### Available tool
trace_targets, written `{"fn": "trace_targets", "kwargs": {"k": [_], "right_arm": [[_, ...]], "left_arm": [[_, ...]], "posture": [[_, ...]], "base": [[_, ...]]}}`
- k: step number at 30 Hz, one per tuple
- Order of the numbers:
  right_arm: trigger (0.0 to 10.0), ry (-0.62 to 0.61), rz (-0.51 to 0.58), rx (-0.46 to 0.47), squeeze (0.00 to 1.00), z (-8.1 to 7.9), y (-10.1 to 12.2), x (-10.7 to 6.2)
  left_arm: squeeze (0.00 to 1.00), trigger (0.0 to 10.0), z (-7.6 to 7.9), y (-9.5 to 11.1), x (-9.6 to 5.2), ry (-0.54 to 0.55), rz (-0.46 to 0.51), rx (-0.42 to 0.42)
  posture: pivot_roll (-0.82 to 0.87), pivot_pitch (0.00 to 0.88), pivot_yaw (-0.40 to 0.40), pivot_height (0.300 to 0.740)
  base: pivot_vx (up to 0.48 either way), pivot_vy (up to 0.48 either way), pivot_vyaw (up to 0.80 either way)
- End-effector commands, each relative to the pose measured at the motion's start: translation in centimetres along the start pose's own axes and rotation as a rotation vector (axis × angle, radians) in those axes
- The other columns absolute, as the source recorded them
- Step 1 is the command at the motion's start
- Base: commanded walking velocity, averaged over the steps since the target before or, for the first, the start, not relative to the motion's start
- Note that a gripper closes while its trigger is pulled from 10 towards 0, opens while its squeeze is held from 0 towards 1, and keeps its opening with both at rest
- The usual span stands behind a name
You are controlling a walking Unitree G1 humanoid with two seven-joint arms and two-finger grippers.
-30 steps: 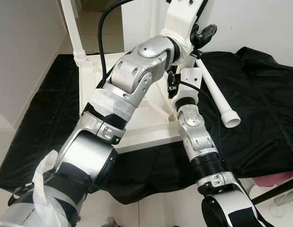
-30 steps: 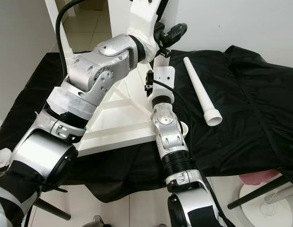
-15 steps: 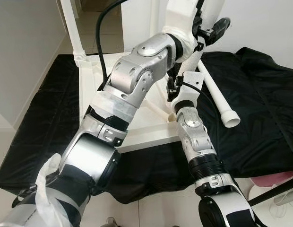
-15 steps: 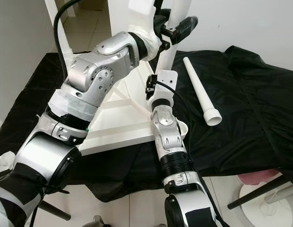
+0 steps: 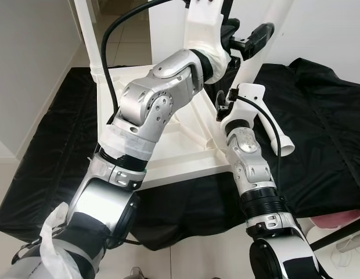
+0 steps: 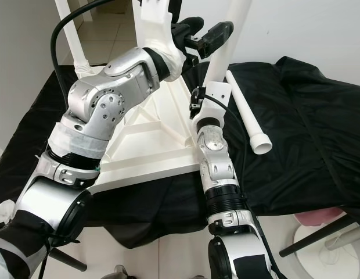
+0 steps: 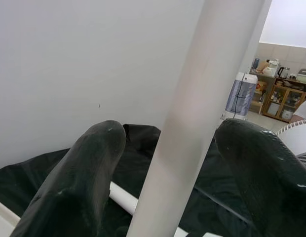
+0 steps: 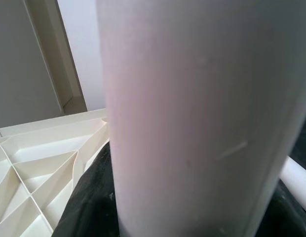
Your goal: Building children table
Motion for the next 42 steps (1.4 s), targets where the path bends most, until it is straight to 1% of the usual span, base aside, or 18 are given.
{"fn": "trace_targets", "kwargs": {"k": [1, 4, 6, 12, 15, 16, 18, 22, 24, 26, 28, 30, 33, 34, 36, 38, 40, 42], "right_arm": [[10.0, -0.004, 0.008, 0.013, 0.00, 0.4, 0.3, -0.1], [10.0, -0.025, 0.003, -0.008, 0.00, 1.9, 0.6, -0.2], [10.0, -0.028, 0.000, -0.025, 0.00, 2.5, 0.7, -0.4], [10.0, -0.039, -0.007, -0.049, 0.00, 3.8, 0.8, -0.8], [10.0, -0.054, -0.018, -0.070, 0.00, 4.7, 0.4, -1.5], [10.0, -0.054, -0.018, -0.070, 0.00, 4.7, 0.4, -1.5], [10.0, -0.042, -0.019, -0.075, 0.00, 4.8, 0.4, -1.9], [10.0, -0.024, -0.023, -0.081, 0.00, 4.8, 0.3, -2.2], [10.0, 0.016, -0.034, -0.096, 0.00, 4.7, -0.1, -2.8], [10.0, 0.023, -0.033, -0.105, 0.00, 4.7, -0.2, -2.9], [10.0, 0.026, -0.036, -0.105, 0.00, 4.8, -0.3, -2.9], [10.0, 0.041, -0.044, -0.079, 0.00, 4.7, -0.5, -3.0], [10.0, 0.062, -0.037, -0.094, 0.00, 4.6, -0.3, -3.1], [10.0, 0.062, -0.037, -0.094, 0.00, 4.6, -0.3, -3.1], [10.0, 0.070, -0.018, -0.114, 0.00, 4.6, -0.2, -3.3], [10.0, 0.086, -0.008, -0.105, 0.00, 4.4, -0.1, -3.5], [10.0, 0.087, -0.003, -0.090, 0.00, 4.4, -0.1, -3.6], [10.0, 0.084, 0.000, -0.070, 0.00, 4.4, -0.1, -3.7]], "left_arm": [[0.00, 10.0, 1.8, 0.4, -0.3, -0.218, 0.038, 0.013], [0.00, 10.0, 0.5, -0.6, -1.1, -0.128, 0.015, 0.007], [0.00, 10.0, -0.3, -1.0, -1.6, -0.085, 0.003, -0.002], [0.00, 10.0, -1.5, -1.8, -2.1, -0.022, -0.016, -0.012], [0.00, 10.0, -3.4, -2.6, -2.9, 0.076, -0.035, -0.017], [0.00, 10.0, -3.4, -2.6, -2.9, 0.076, -0.035, -0.017], [0.00, 10.0, -4.2, -3.2, -3.3, 0.117, -0.052, -0.009], [0.00, 10.0, -4.6, -3.7, -3.7, 0.142, -0.065, -0.005], [0.00, 10.0, -5.2, -5.0, -4.4, 0.190, -0.097, 0.014], [0.00, 10.0, -5.4, -5.4, -4.7, 0.209, -0.110, 0.022], [0.00, 10.0, -5.6, -5.7, -5.0, 0.220, -0.116, 0.027], [0.00, 10.0, -5.8, -6.1, -5.2, 0.235, -0.122, 0.035], [0.00, 10.0, -7.2, -7.4, -6.1, 0.347, -0.165, 0.063], [0.00, 10.0, -7.2, -7.4, -6.1, 0.347, -0.165, 0.063], [0.00, 10.0, -7.6, -8.3, -6.6, 0.381, -0.188, 0.059], [0.00, 10.0, -7.7, -9.5, -7.3, 0.410, -0.202, 0.006], [0.00, 10.0, -7.8, -10.0, -7.7, 0.430, -0.209, 0.011], [0.00, 10.0, -7.8, -11.1, -8.4, 0.446, -0.251, 0.033]], "posture": [[-0.05, 0.000, 0.015, 0.740], [-0.05, 0.000, 0.013, 0.740], [-0.05, 0.001, 0.014, 0.740], [-0.06, 0.011, 0.014, 0.740], [-0.07, 0.024, 0.014, 0.740], [-0.07, 0.024, 0.014, 0.740], [-0.07, 0.027, 0.014, 0.740], [-0.08, 0.027, 0.011, 0.740], [-0.08, 0.025, 0.015, 0.740], [-0.08, 0.028, 0.015, 0.740], [-0.09, 0.029, 0.013, 0.740], [-0.09, 0.029, 0.014, 0.740], [-0.09, 0.034, 0.022, 0.740], [-0.09, 0.034, 0.022, 0.740], [-0.08, 0.032, 0.025, 0.740], [-0.08, 0.027, 0.026, 0.740], [-0.08, 0.027, 0.026, 0.740], [-0.08, 0.016, 0.024, 0.740]], "base": [[0.000, 0.000, 0.00], [0.000, 0.000, 0.00], [0.000, 0.000, 0.00], [0.000, 0.000, 0.00], [0.000, 0.000, 0.00], [0.000, 0.000, 0.00], [0.000, 0.000, 0.00], [0.000, 0.000, 0.00], [0.000, 0.000, 0.00], [0.000, 0.000, 0.00], [0.000, 0.000, 0.00], [0.000, 0.000, 0.00], [0.000, 0.000, 0.00], [0.000, 0.000, 0.00], [0.000, 0.000, 0.00], [0.000, 0.000, 0.00], [0.000, 0.000, 0.00], [0.000, 0.000, 0.00]]}}
Point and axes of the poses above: a point about 5 cm out from each wrist's last joint towards the gripper, its own x axis pointing out of the wrist towards the gripper, its own y axis along the axis of the wrist's last joint, z = x × y, the point moved 3 cm from there along x, pointing out of the wrist towards the gripper, and after that the axes turned 8 degrees about x, right-handed, at the moved point
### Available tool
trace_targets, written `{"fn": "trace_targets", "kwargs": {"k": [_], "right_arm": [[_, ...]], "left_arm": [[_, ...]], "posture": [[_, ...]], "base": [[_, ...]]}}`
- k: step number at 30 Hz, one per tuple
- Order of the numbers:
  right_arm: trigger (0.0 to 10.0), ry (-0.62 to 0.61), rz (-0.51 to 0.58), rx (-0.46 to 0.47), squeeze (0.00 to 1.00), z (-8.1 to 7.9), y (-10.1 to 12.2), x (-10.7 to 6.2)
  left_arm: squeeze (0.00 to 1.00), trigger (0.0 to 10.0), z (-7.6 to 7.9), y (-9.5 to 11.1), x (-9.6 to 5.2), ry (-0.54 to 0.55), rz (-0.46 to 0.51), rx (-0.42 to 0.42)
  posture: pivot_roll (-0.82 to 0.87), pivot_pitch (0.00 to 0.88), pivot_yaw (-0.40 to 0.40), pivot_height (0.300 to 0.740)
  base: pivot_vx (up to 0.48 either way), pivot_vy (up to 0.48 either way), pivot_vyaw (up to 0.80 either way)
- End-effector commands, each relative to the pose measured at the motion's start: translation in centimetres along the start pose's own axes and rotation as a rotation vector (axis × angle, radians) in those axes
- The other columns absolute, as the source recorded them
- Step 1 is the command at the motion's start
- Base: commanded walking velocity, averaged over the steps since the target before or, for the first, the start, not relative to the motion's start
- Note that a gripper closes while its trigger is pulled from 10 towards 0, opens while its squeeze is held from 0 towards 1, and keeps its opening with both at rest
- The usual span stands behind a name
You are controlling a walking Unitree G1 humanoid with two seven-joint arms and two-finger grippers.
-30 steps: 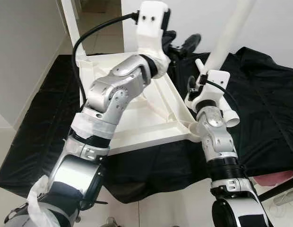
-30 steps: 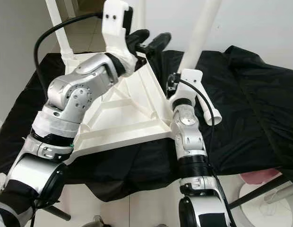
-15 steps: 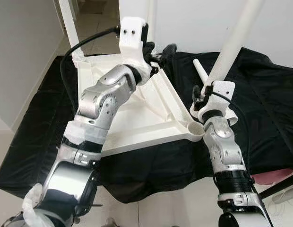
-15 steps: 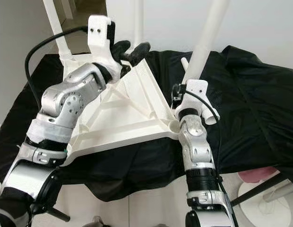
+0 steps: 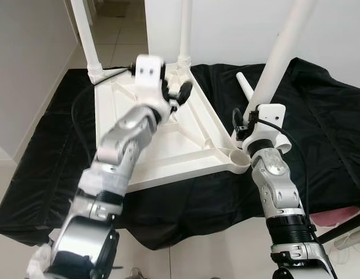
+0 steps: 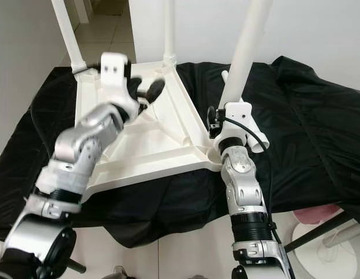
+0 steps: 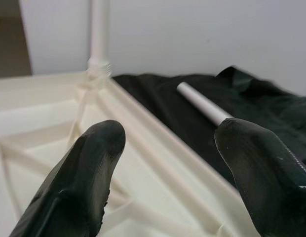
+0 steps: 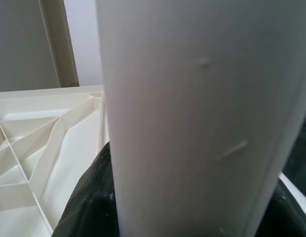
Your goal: Building children table
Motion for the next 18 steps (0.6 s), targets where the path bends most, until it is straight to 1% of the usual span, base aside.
{"fn": "trace_targets", "kwargs": {"k": [1, 2, 3, 4, 5, 6, 8, 9, 17, 18], "right_arm": [[10.0, 0.013, 0.036, 0.019, 0.00, -0.3, 0.6, -0.1], [10.0, 0.015, 0.034, 0.022, 0.00, -0.4, 0.5, -0.2], [10.0, 0.015, 0.034, 0.022, 0.00, -0.4, 0.5, -0.2], [10.0, 0.015, 0.029, 0.033, 0.00, -0.5, 0.3, -0.4], [10.0, 0.026, 0.022, 0.039, 0.00, -0.8, 0.0, -0.6], [10.0, 0.026, 0.022, 0.039, 0.00, -0.8, 0.0, -0.6], [10.0, 0.039, 0.013, 0.048, 0.00, -1.1, -0.4, -0.9], [10.0, 0.046, 0.005, 0.029, 0.00, -1.2, -0.6, -1.0], [10.0, 0.046, 0.005, 0.029, 0.00, -1.2, -0.6, -1.0], [10.0, 0.050, -0.001, 0.015, 0.00, -1.2, -0.8, -1.1]], "left_arm": [[0.00, 10.0, -0.1, -0.5, -0.1, 0.014, -0.015, 0.032], [0.00, 10.0, -0.1, -1.1, -0.2, 0.013, -0.035, 0.036], [0.00, 10.0, -0.1, -1.1, -0.2, 0.013, -0.035, 0.036], [0.00, 10.0, -0.2, -1.9, -0.5, 0.021, -0.065, 0.014], [0.00, 10.0, -0.4, -2.2, -0.7, 0.029, -0.071, -0.018], [0.00, 10.0, -0.4, -2.2, -0.7, 0.029, -0.071, -0.018], [0.00, 10.0, -0.6, -2.7, -1.1, 0.036, -0.075, -0.068], [0.00, 10.0, -0.9, -2.9, -1.2, 0.051, -0.067, -0.058], [0.00, 10.0, -0.9, -2.9, -1.2, 0.051, -0.067, -0.058], [0.00, 10.0, -1.0, -3.1, -1.3, 0.061, -0.063, -0.047]], "posture": [[-0.08, 0.016, 0.024, 0.740], [-0.07, 0.011, 0.022, 0.740], [-0.07, 0.011, 0.022, 0.740], [-0.07, 0.008, 0.024, 0.740], [-0.07, 0.005, 0.020, 0.740], [-0.07, 0.005, 0.020, 0.740], [-0.07, 0.006, 0.021, 0.740], [-0.07, 0.007, 0.021, 0.740], [-0.07, 0.007, 0.021, 0.740], [-0.07, 0.007, 0.021, 0.740]], "base": [[0.000, 0.000, 0.00], [0.000, 0.000, 0.00], [0.000, 0.000, 0.00], [0.000, 0.000, 0.00], [0.000, 0.000, 0.00], [0.000, 0.000, 0.00], [0.000, 0.000, 0.00], [0.000, 0.000, 0.00], [0.000, 0.000, 0.00], [0.000, 0.000, 0.00]]}}
Point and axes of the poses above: a point about 5 cm out from each wrist's last joint towards the gripper, its own x axis pointing out of the wrist towards the gripper, its own y axis along the axis of the wrist's last joint, z = x × y, the point moved 3 cm from there along x, pointing out of the wrist towards the gripper, and after that the axes turned 8 degrees about x, right-handed, at the moved point
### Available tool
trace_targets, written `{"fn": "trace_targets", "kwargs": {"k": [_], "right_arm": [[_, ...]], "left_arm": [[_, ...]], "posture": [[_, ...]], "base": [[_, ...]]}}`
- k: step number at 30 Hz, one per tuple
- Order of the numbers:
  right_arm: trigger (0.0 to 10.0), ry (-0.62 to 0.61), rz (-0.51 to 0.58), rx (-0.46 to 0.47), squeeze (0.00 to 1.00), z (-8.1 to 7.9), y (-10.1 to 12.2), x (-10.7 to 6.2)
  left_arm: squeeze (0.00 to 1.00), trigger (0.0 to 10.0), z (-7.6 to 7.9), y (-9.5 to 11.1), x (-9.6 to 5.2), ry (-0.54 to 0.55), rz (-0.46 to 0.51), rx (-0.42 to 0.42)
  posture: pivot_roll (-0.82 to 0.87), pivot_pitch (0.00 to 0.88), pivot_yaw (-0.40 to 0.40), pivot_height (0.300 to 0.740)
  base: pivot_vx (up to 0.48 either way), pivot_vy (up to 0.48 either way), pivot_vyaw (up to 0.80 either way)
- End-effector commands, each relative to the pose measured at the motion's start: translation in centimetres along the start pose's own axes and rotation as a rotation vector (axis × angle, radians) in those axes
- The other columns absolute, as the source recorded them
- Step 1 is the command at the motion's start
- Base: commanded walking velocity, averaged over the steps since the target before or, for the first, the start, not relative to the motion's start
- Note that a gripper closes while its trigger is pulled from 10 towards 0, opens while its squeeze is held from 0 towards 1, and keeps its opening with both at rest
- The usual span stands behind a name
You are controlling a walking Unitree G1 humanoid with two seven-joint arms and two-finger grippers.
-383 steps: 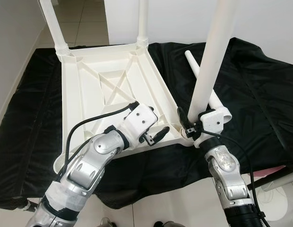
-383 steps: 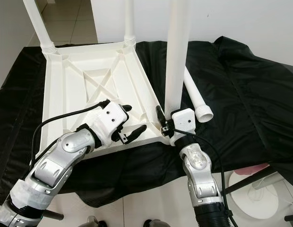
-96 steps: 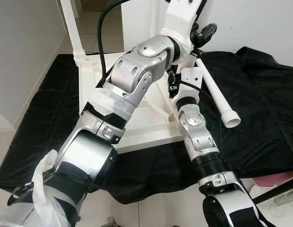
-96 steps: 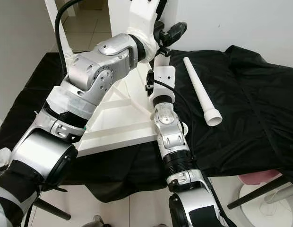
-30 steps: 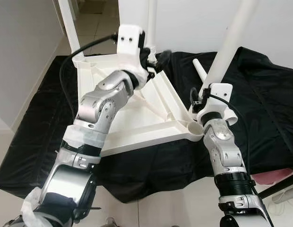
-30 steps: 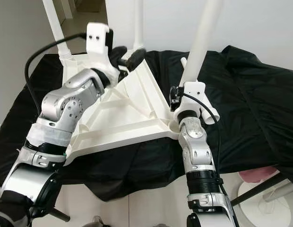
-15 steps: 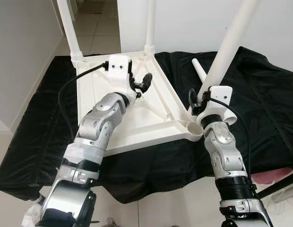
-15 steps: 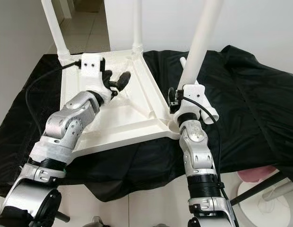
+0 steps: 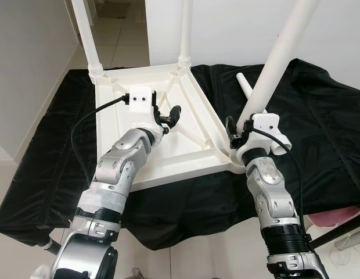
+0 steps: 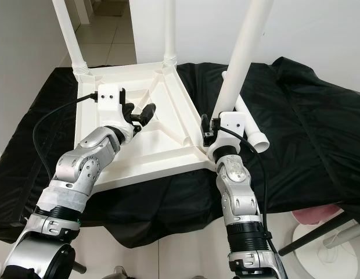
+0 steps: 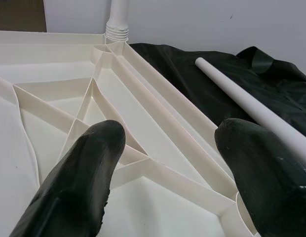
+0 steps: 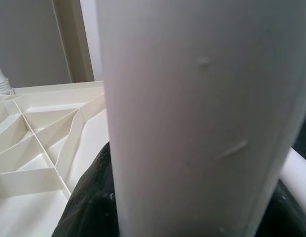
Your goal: Building children table
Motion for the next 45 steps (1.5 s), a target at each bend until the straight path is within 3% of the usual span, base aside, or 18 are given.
{"fn": "trace_targets", "kwargs": {"k": [1, 2, 5, 14, 28, 33, 39, 45], "right_arm": [[10.0, 0.028, 0.024, -0.020, 0.00, -0.1, 0.1, -0.4], [10.0, 0.028, 0.024, -0.020, 0.00, -0.1, 0.1, -0.4], [10.0, 0.031, 0.025, -0.033, 0.00, 0.9, -0.5, -0.9], [10.0, 0.004, -0.009, -0.056, 0.00, 2.2, -1.5, -1.0], [10.0, 0.016, -0.073, -0.074, 0.00, 2.9, -3.5, -1.3], [10.0, 0.090, -0.139, -0.147, 0.00, 2.8, -4.8, -1.2], [10.0, 0.156, -0.205, -0.205, 0.00, 3.4, -6.3, -1.9], [10.0, 0.185, -0.244, -0.196, 0.00, 3.6, -7.0, -2.3]], "left_arm": [[0.00, 10.0, 0.6, -0.2, -1.0, -0.045, 0.047, 0.104], [0.00, 10.0, 0.6, -0.2, -1.0, -0.045, 0.047, 0.104], [0.00, 10.0, 3.1, -1.3, -2.9, -0.220, 0.083, 0.237], [0.00, 10.0, 5.9, -3.5, -5.1, -0.456, 0.051, 0.353], [0.00, 10.0, 6.5, -5.2, -5.8, -0.484, -0.022, 0.402], [0.00, 10.0, 7.2, -5.3, -6.7, -0.558, -0.028, 0.425], [0.00, 10.0, 7.1, -5.3, -6.7, -0.557, -0.035, 0.427], [0.00, 10.0, 7.0, -5.1, -6.9, -0.556, -0.036, 0.429]], "posture": [[-0.06, 0.014, 0.029, 0.740], [-0.06, 0.014, 0.029, 0.740], [-0.05, 0.017, 0.032, 0.740], [-0.05, 0.025, 0.029, 0.740], [-0.05, 0.036, 0.032, 0.740], [-0.04, 0.048, 0.036, 0.740], [-0.04, 0.053, 0.035, 0.740], [-0.04, 0.058, 0.035, 0.740]], "base": [[0.000, 0.000, 0.00], [0.000, 0.000, 0.00], [0.000, 0.000, 0.00], [0.000, 0.000, 0.00], [0.000, 0.000, 0.00], [0.000, 0.000, 0.00], [0.000, 0.000, 0.00], [0.000, 0.000, 0.00]]}}
Point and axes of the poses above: a point about 5 cm out from each wrist's last joint towards the gripper, its own x axis pointing out of the wrist towards the gripper, its own y axis along the axis of the wrist's last joint, z = x × y, the point moved 3 cm from there along x, pointing out of the wrist towards the gripper, and after that the axes turned 8 degrees about x, right-handed, at the moved point
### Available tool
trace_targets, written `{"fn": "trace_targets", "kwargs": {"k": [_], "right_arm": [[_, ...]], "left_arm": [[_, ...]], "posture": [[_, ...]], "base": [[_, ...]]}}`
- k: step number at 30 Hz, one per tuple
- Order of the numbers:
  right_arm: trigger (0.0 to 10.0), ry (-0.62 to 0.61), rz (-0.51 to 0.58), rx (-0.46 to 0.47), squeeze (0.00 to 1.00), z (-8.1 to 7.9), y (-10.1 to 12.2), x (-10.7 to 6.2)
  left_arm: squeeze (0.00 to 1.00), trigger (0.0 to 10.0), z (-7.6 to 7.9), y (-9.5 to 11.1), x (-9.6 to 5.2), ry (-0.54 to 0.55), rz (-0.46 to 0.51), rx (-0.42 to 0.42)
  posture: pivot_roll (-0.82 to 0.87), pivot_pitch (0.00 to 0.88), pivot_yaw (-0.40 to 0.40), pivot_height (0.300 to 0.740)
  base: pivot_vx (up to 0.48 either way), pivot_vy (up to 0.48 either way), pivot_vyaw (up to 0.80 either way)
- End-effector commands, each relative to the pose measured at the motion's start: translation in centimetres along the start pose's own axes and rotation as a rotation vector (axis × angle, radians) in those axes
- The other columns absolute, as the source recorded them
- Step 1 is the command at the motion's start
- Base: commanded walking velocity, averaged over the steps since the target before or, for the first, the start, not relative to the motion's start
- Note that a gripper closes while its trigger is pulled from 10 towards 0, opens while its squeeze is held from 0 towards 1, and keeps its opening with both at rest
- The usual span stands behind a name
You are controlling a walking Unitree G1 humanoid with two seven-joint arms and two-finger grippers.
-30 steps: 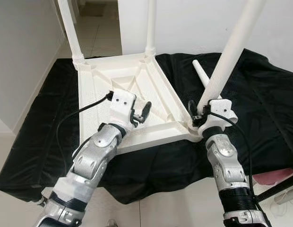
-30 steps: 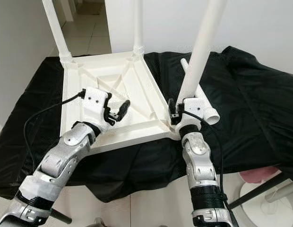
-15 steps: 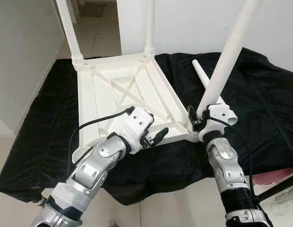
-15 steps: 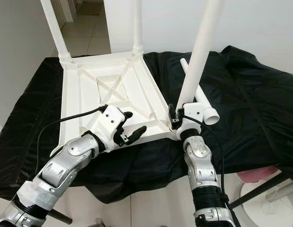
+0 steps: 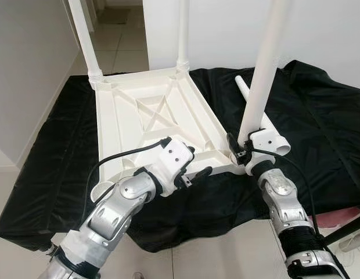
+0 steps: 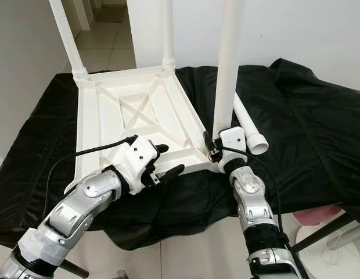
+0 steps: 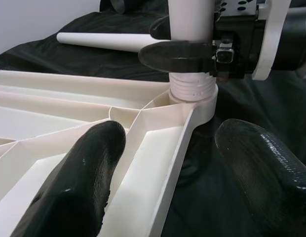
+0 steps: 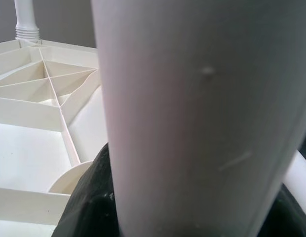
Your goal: Building children table
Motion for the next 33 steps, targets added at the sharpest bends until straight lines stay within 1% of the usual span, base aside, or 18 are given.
{"fn": "trace_targets", "kwargs": {"k": [1, 3, 4, 5, 7, 9, 12, 16, 23, 25, 26, 27, 28, 29, 30, 31, 33], "right_arm": [[10.0, 0.005, -0.140, 0.061, 0.00, -0.1, -3.3, -1.1], [10.0, 0.007, -0.144, 0.123, 0.00, -0.3, -3.6, -1.2], [10.0, 0.007, -0.144, 0.123, 0.00, -0.3, -3.6, -1.2], [10.0, 0.008, -0.145, 0.146, 0.00, -0.3, -3.6, -1.2], [10.0, 0.008, -0.145, 0.146, 0.00, -0.3, -3.6, -1.2], [10.0, -0.006, -0.152, 0.214, 0.00, -0.1, -3.8, -1.2], [10.0, -0.011, -0.156, 0.240, 0.00, -0.1, -3.9, -1.1], [10.0, -0.025, -0.177, 0.321, 0.00, 0.3, -4.3, -0.9], [10.0, -0.023, -0.197, 0.315, 0.00, 0.3, -4.5, -0.8], [10.0, -0.005, -0.212, 0.279, 0.00, 0.0, -4.6, -0.6], [10.0, -0.005, -0.212, 0.279, 0.00, 0.0, -4.6, -0.6], [10.0, 0.070, -0.211, 0.164, 0.00, -0.9, -4.4, -0.4], [10.0, 0.095, -0.212, 0.128, 0.00, -1.3, -4.3, -0.4], [10.0, 0.095, -0.212, 0.128, 0.00, -1.3, -4.3, -0.4], [10.0, 0.124, -0.216, 0.091, 0.00, -1.5, -4.3, -0.4], [10.0, 0.138, -0.221, 0.074, 0.00, -1.6, -4.3, -0.4], [10.0, 0.138, -0.221, 0.074, 0.00, -1.6, -4.3, -0.4]], "left_arm": [[0.00, 10.0, 0.0, 0.2, -0.2, -0.004, 0.000, 0.002], [0.00, 10.0, -0.1, 0.2, -0.2, -0.003, 0.000, 0.003], [0.00, 10.0, -0.1, 0.2, -0.2, -0.003, 0.000, 0.003], [0.00, 10.0, -0.1, 0.2, -0.2, -0.002, 0.000, 0.002], [0.00, 10.0, -0.1, 0.2, -0.2, -0.002, 0.000, 0.002], [0.00, 10.0, -0.1, 0.4, -0.2, -0.003, 0.002, 0.003], [0.00, 10.0, -0.1, 0.4, -0.2, -0.004, 0.002, 0.005], [0.00, 10.0, -0.1, 0.5, -0.3, -0.002, 0.000, 0.007], [0.00, 10.0, -0.2, 0.5, -0.3, 0.000, 0.000, 0.008], [0.00, 10.0, -0.2, 0.6, -0.3, 0.004, 0.001, 0.008], [0.00, 10.0, -0.2, 0.6, -0.3, 0.004, 0.001, 0.008], [0.00, 10.0, -0.3, 0.7, -0.2, 0.008, 0.004, 0.009], [0.00, 10.0, -0.3, 0.7, -0.2, 0.008, 0.005, 0.009], [0.00, 10.0, -0.3, 0.7, -0.2, 0.008, 0.005, 0.009], [0.00, 10.0, -0.3, 0.8, -0.2, 0.008, 0.007, 0.010], [0.00, 10.0, -0.3, 0.8, -0.2, 0.008, 0.007, 0.010], [0.00, 10.0, -0.3, 0.8, -0.2, 0.008, 0.007, 0.010]], "posture": [[-0.04, 0.059, 0.036, 0.740], [-0.04, 0.059, 0.036, 0.740], [-0.04, 0.059, 0.036, 0.740], [-0.04, 0.059, 0.036, 0.740], [-0.04, 0.059, 0.036, 0.740], [-0.04, 0.061, 0.038, 0.740], [-0.04, 0.061, 0.038, 0.740], [-0.03, 0.062, 0.037, 0.740], [-0.03, 0.062, 0.034, 0.740], [-0.03, 0.059, 0.032, 0.740], [-0.03, 0.059, 0.032, 0.740], [-0.03, 0.059, 0.032, 0.740], [-0.03, 0.059, 0.032, 0.740], [-0.03, 0.059, 0.032, 0.740], [-0.03, 0.056, 0.029, 0.740], [-0.03, 0.056, 0.030, 0.740], [-0.03, 0.056, 0.030, 0.740]], "base": [[0.000, 0.000, 0.00], [0.000, 0.000, 0.00], [0.000, 0.000, 0.00], [0.000, 0.000, 0.00], [0.000, 0.000, 0.00], [0.000, 0.000, 0.00], [0.000, 0.000, 0.00], [0.000, 0.000, 0.00], [0.000, 0.000, 0.00], [0.000, 0.000, 0.00], [0.000, 0.000, 0.00], [0.000, 0.000, 0.00], [0.000, 0.000, 0.00], [0.000, 0.000, 0.00], [0.000, 0.000, 0.00], [0.000, 0.000, 0.00], [0.000, 0.000, 0.00]]}}
Point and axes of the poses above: a point about 5 cm out from each wrist's last joint towards the gripper, its own x axis pointing out of the wrist towards the gripper, its own y axis along the axis of the wrist's last joint, z = x × y, the point moved 3 cm from there along x, pointing out of the wrist towards the gripper, and after that the axes turned 8 degrees about x, right-handed, at the moved point
